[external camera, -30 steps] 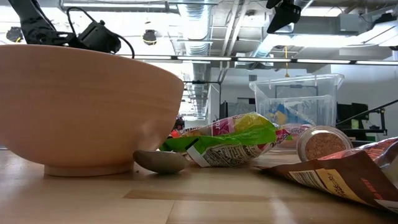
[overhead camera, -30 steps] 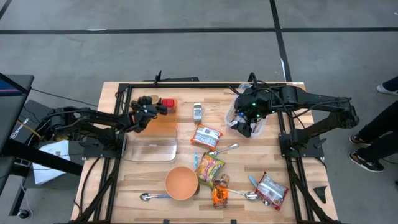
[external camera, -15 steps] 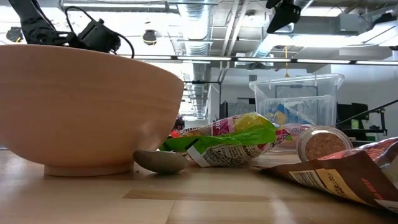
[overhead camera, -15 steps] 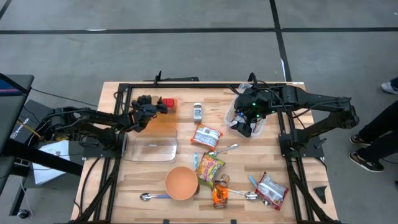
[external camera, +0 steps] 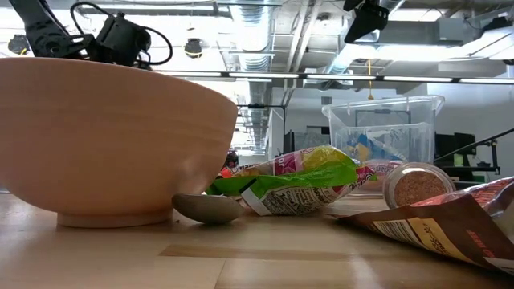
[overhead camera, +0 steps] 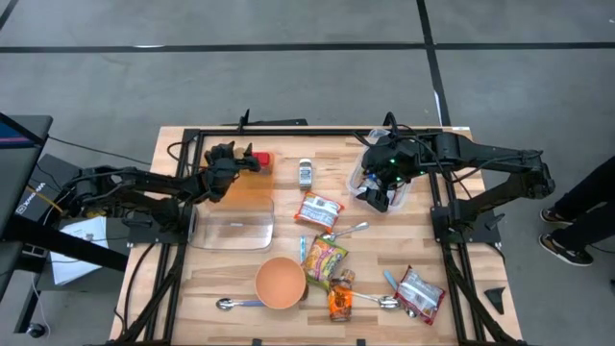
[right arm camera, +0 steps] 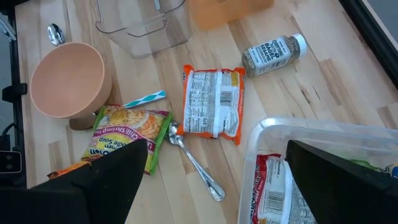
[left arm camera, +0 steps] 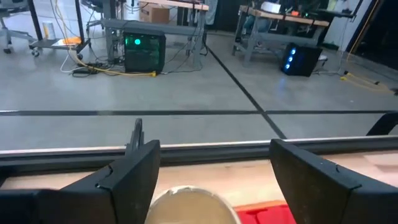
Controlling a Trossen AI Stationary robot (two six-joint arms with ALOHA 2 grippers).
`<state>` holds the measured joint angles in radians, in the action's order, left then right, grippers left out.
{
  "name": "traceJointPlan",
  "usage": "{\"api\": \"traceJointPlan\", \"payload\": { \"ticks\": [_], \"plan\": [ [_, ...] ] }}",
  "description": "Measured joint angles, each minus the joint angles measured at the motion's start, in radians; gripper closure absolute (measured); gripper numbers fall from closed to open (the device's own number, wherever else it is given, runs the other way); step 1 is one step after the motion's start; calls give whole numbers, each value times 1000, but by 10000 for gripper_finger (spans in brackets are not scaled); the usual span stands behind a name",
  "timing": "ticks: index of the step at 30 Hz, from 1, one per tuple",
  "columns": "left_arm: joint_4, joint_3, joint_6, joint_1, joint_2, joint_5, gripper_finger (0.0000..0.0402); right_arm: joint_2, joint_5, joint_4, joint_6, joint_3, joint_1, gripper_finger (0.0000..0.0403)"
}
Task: Pick & Place Food Item
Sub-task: Put the red noodle pack into the top transparent bin
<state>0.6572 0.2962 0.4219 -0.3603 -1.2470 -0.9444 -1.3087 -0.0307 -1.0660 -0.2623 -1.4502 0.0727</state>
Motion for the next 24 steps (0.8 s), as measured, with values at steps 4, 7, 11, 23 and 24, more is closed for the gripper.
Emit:
{"api": "traceJointPlan", "payload": {
  "ticks": [4, 7, 11, 23, 24],
  "plan": [
    [3, 0, -56, 1, 65, 0, 106, 0, 0, 5, 0, 0, 0, 23],
    [4, 0, -107, 1, 134, 6, 105, 0, 0, 7, 0, 0, 0, 23],
    [5, 0, -176, 2, 234, 48, 105, 0, -16, 6, 0, 0, 0, 23],
    [55, 0, -178, 2, 417, 359, 105, 0, -53, 5, 9, 0, 22, 23],
    [70, 0, -172, 2, 421, 382, 105, 0, -53, 5, 10, 0, 23, 23]
  ]
}}
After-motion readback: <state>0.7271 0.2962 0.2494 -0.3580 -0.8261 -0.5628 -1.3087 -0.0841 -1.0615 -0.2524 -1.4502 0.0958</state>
